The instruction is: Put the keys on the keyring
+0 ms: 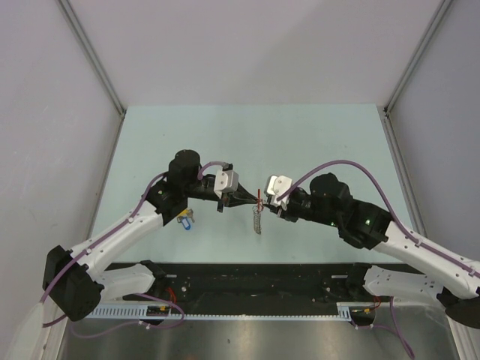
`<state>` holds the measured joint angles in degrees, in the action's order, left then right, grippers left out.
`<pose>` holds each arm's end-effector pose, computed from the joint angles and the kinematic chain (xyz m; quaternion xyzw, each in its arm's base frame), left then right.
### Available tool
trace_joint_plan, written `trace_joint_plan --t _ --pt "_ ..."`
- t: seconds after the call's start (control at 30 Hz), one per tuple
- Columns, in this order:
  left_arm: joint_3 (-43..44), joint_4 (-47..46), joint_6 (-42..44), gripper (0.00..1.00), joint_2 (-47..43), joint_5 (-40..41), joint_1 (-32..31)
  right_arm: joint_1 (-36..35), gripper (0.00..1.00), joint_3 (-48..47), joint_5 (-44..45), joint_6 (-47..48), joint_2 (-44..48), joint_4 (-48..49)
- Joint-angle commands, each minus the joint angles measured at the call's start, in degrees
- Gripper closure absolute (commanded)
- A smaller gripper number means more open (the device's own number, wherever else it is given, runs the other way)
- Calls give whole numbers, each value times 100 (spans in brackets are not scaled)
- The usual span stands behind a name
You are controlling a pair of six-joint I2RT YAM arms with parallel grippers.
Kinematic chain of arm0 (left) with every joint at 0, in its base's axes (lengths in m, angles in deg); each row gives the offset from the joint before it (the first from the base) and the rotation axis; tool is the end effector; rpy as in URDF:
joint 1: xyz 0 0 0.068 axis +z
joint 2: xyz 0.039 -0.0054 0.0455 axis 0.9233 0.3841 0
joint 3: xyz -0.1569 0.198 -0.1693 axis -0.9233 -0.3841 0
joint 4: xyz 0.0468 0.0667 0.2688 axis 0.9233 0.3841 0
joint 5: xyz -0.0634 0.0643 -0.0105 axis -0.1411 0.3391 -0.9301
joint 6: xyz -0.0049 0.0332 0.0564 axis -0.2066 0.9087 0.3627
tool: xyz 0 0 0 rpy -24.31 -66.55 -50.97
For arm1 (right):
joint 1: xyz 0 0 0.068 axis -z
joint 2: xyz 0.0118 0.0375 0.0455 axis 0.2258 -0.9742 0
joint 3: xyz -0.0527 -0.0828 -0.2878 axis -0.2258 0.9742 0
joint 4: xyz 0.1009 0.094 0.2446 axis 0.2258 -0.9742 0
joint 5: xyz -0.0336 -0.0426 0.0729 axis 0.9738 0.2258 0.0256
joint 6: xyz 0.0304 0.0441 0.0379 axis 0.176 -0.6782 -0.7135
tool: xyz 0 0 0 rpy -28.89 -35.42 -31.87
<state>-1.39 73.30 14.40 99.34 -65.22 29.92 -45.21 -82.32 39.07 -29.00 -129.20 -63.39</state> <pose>0.1832 -0.1944 0.3460 0.5914 0.4745 -0.4475 0.4742 0.1117 0.1897 0.3892 -0.5586 0.5903 0.2044 0.5456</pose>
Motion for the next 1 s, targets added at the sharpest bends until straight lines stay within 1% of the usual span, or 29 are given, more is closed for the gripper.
trace_joint_plan --t 0.0,0.13,0.37,0.53,0.77,0.97 --pt "-14 -266 -65 100 -163 -110 -39 174 67 89 -102 93 76 277" --pt "3 -231 -30 100 -162 -145 -39 394 67 160 -514 120 129 321" --pt "12 -205 -12 100 -163 -145 -39 570 68 212 -1148 322 226 400" --pt "12 -205 -12 100 -145 -163 -39 658 69 221 -1272 313 226 435" --pt "12 -214 -12 100 -145 -180 -39 719 73 221 -1377 313 182 461" --pt "4 -231 -21 100 -162 -180 -39 737 74 221 -1456 304 112 479"
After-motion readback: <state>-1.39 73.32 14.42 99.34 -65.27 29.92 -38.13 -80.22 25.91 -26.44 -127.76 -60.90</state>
